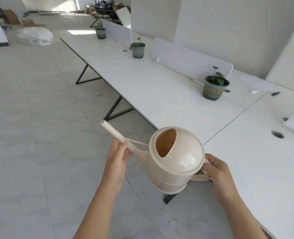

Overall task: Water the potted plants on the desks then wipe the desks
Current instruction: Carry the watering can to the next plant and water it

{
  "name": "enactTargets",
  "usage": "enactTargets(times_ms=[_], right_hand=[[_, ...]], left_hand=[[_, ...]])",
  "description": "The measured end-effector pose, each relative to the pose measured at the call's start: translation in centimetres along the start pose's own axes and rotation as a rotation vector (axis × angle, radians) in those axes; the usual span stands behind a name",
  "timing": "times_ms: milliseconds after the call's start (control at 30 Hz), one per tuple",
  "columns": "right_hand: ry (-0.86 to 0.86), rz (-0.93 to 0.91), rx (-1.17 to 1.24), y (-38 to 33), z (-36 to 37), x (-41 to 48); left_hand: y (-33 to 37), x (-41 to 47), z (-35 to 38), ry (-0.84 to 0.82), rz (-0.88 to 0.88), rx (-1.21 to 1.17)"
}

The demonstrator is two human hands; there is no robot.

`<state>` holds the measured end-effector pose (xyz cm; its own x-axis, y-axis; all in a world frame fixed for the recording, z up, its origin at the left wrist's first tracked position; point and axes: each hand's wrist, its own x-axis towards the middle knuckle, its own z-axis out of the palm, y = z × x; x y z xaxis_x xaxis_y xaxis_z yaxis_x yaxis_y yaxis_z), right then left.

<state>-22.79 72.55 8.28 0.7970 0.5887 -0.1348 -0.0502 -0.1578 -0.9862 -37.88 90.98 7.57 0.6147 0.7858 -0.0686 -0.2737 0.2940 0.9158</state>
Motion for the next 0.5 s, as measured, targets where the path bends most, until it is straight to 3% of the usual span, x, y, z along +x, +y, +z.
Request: enactTargets(times_ms=[233,500], right_hand=[[0.147,0.075,-0.011,-0.2,3.0,5.0],[0.201,0.068,0.048,-0.6,4.8,14.5]], left_hand=[[-0.8,7.9,-1.7,-0.121,-0.054,-0.032],[-1.6,17.6,-0.2,-0.174,-0.063,0.027]])
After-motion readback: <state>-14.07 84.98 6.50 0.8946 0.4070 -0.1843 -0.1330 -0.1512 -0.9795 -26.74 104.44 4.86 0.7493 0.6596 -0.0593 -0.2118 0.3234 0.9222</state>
